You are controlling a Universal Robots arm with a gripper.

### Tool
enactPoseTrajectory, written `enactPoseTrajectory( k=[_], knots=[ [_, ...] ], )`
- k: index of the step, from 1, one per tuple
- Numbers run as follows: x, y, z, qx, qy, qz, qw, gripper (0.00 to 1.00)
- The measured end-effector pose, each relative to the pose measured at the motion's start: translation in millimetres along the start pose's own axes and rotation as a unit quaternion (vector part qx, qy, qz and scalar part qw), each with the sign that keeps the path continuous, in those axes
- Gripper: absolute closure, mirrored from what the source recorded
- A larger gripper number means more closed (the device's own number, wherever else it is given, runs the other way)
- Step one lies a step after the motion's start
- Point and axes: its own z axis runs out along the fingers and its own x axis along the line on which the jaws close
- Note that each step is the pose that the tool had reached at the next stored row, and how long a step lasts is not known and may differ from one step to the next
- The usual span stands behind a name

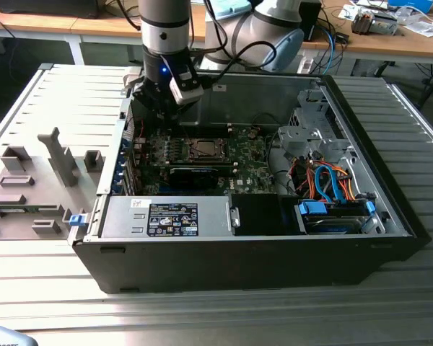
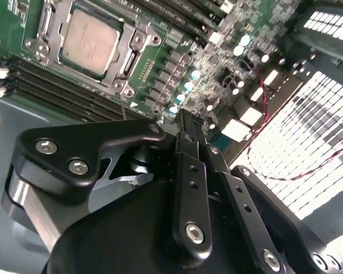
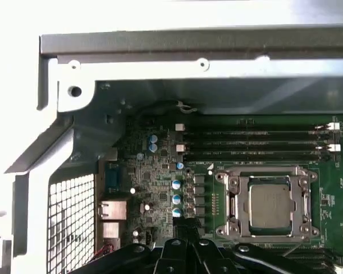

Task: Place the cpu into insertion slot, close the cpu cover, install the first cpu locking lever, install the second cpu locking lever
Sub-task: 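Install the first cpu locking lever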

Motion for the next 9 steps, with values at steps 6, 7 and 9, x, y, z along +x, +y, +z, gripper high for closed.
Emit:
enactPoseTrajectory(
  k=[6, 7, 9],
  knots=[
    [-0.1, 16.6, 5.8, 0.0000, 0.0000, 0.000, 1.00000, 0.89],
    [-0.2, 18.9, 7.6, -0.0001, 0.0001, 0.000, 1.00000, 0.89],
    [-1.1, 22.8, 9.5, -0.0001, 0.0001, 0.000, 1.00000, 0.89]
  ],
)
